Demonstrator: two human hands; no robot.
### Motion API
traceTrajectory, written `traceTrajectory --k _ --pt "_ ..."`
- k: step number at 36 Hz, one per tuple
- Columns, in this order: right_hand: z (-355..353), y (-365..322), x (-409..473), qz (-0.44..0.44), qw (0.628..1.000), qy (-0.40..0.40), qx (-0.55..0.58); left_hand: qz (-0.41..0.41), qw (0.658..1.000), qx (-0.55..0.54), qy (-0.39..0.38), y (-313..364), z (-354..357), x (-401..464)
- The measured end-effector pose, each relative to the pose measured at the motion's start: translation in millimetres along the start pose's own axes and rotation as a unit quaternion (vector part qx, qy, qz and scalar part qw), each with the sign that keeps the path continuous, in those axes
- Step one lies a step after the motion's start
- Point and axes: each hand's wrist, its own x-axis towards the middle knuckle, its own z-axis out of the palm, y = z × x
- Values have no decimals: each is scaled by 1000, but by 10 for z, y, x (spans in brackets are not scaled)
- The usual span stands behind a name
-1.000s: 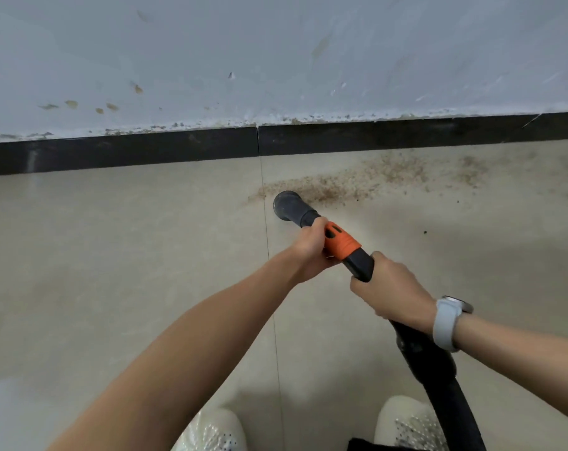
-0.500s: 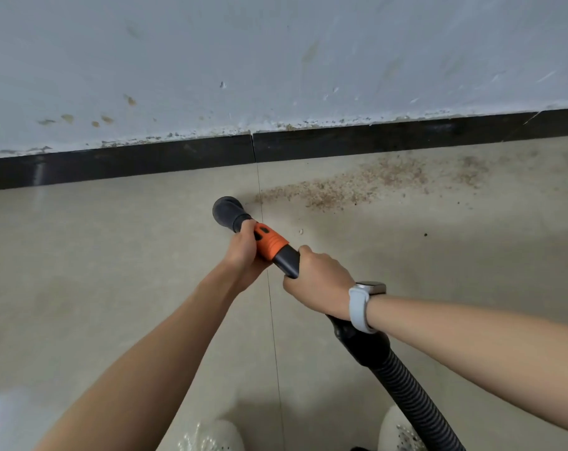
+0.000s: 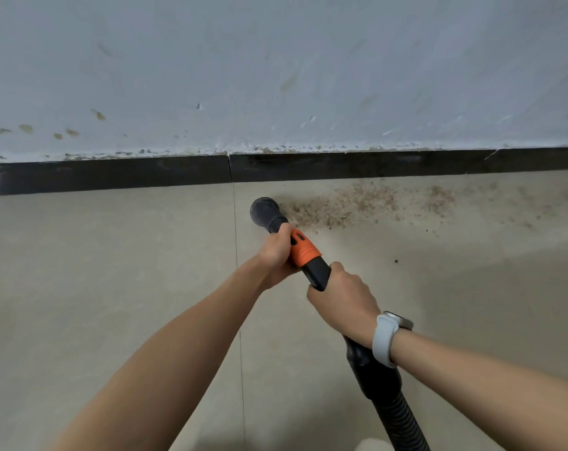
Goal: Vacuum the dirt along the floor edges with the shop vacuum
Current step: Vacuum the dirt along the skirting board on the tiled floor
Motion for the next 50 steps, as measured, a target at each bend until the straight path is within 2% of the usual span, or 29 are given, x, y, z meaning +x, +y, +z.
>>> traceTrajectory --k 5,9,13,17,22,27,34,38,42,50 --pt "-13 13 4 -10 1000 2 10 13 1000 -13 16 -18 40 55" --pt "75 -100 1 -48 999 -21 4 25 996 -21 78 -62 -185 64" --pt "196 -231 0 -74 996 -42 -9 33 992 18 119 -83 -419 43" --pt "165 -206 24 -65 997 -46 -11 44 989 88 112 -94 -378 49" --pt "33 -7 58 -31 999 -22 2 39 986 147 63 -64 -94 87" --pt "-72 276 17 7 999 -20 32 63 972 219 55 -198 217 103" --pt "-138 701 -172 57 997 -3 44 36 957 288 20 -433 577 15" --pt "-212 904 -244 74 996 26 42 29 965 261 11 -553 818 -63" --pt "-227 1013 -285 63 996 19 63 33 973 224 46 -706 935 -123" --pt "-138 796 -203 -28 998 -17 51 86 974 166 128 -665 602 -148"
